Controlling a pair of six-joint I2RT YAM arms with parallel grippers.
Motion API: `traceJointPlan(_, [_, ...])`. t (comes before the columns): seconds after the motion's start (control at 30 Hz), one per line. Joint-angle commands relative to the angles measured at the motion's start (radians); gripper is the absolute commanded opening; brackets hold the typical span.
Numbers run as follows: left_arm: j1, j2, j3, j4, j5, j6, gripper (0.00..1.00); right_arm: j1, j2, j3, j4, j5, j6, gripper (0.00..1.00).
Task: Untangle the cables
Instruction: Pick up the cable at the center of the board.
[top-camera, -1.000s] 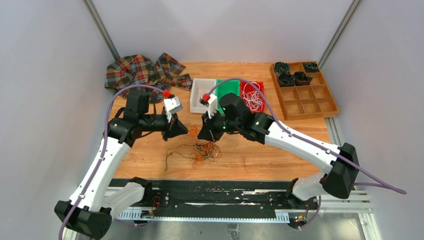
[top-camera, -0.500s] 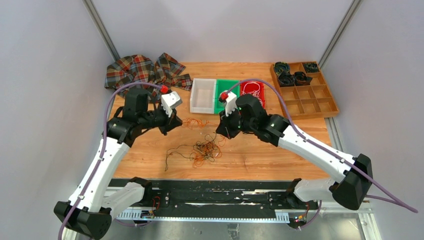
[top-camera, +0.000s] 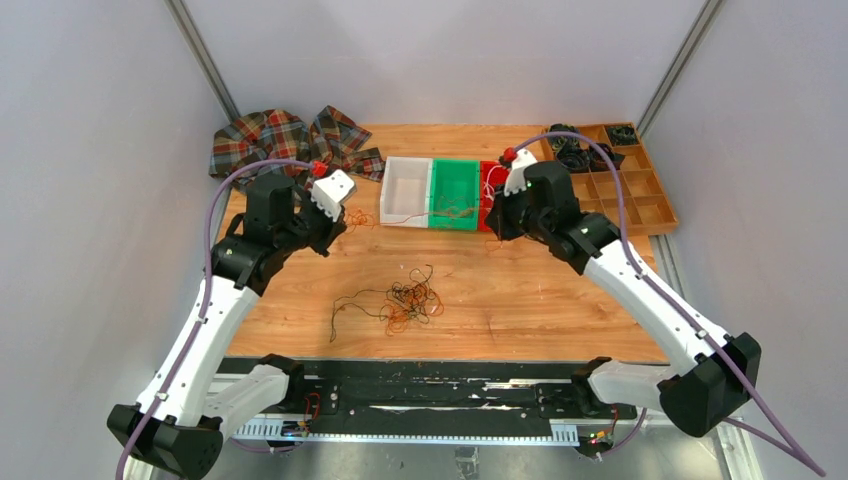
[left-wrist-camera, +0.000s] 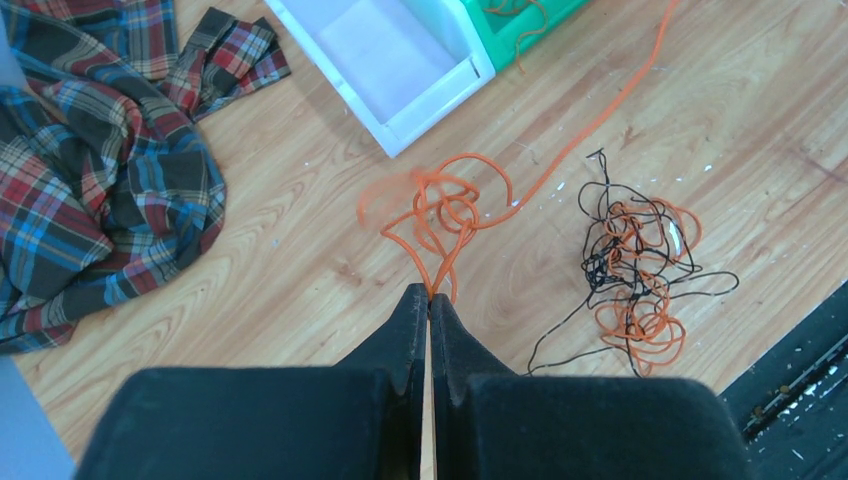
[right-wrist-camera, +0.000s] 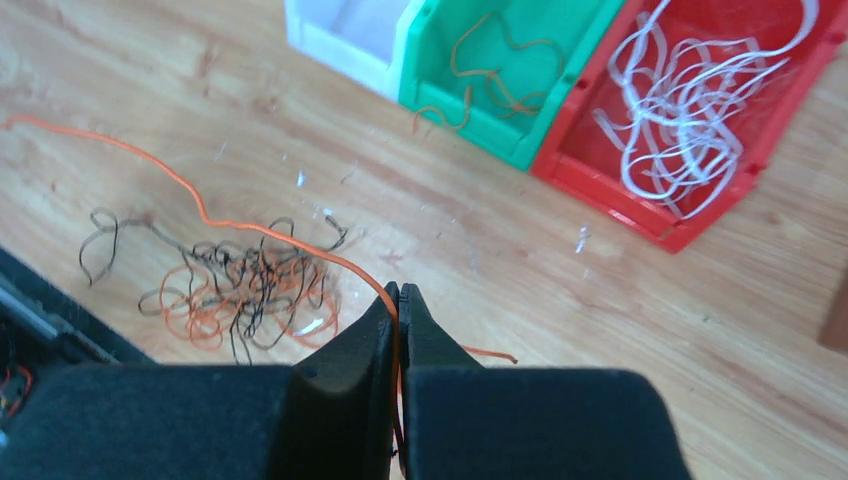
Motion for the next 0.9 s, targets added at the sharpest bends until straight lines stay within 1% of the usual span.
traceJointPlan(0.0, [-0.003, -0.022, -0.016, 0.018, 0.013, 0.007, 0.0, -0.065, 0.001, 0.084, 0.021, -0.018, 0.03, 0.01])
traceJointPlan(0.1, [-0.002, -0.026, -0.02, 0.012, 0.049, 0.009, 0.01, -0.092, 0.038, 0.149, 0.013, -0.012, 0.032, 0.01])
traceJointPlan(0.17, [-0.003, -0.027, -0.02, 0.01, 0.035, 0.014, 0.01, -0.159, 0.045, 0.184, 0.013, -0.025, 0.078, 0.01])
traceJointPlan(0.27, [-0.003, -0.027, -0.02, 0.0, 0.036, 0.026, 0.01, -0.276, 0.041, 0.207, 0.083, -0.122, 0.172, 0.0])
traceJointPlan(0.33, [-0.003, -0.029, -0.019, -0.011, 0.072, 0.035, 0.01, -0.299, 0.062, 0.236, 0.113, -0.173, 0.207, 0.01])
traceJointPlan(0.37, [-0.003, -0.032, -0.018, -0.018, 0.102, 0.04, 0.06, -0.299, 0.091, 0.254, 0.127, -0.215, 0.215, 0.01])
traceJointPlan(0.43, [-0.003, -0.037, -0.019, -0.027, 0.17, 0.044, 0.35, -0.296, 0.137, 0.286, 0.146, -0.298, 0.241, 0.01])
traceJointPlan(0.47, [-0.003, -0.039, -0.02, -0.031, 0.198, 0.042, 0.44, -0.294, 0.156, 0.298, 0.152, -0.32, 0.247, 0.01])
traceJointPlan(0.53, [-0.003, -0.04, -0.021, -0.033, 0.232, 0.032, 0.54, -0.289, 0.182, 0.318, 0.155, -0.325, 0.24, 0.01])
traceJointPlan(0.7, [-0.003, -0.041, -0.015, -0.043, 0.24, 0.042, 0.67, -0.29, 0.228, 0.387, 0.153, -0.328, 0.226, 0.01])
traceJointPlan(0.87, [-0.003, -0.04, -0.01, -0.06, 0.259, 0.054, 0.7, -0.29, 0.267, 0.467, 0.142, -0.311, 0.212, 0.01])
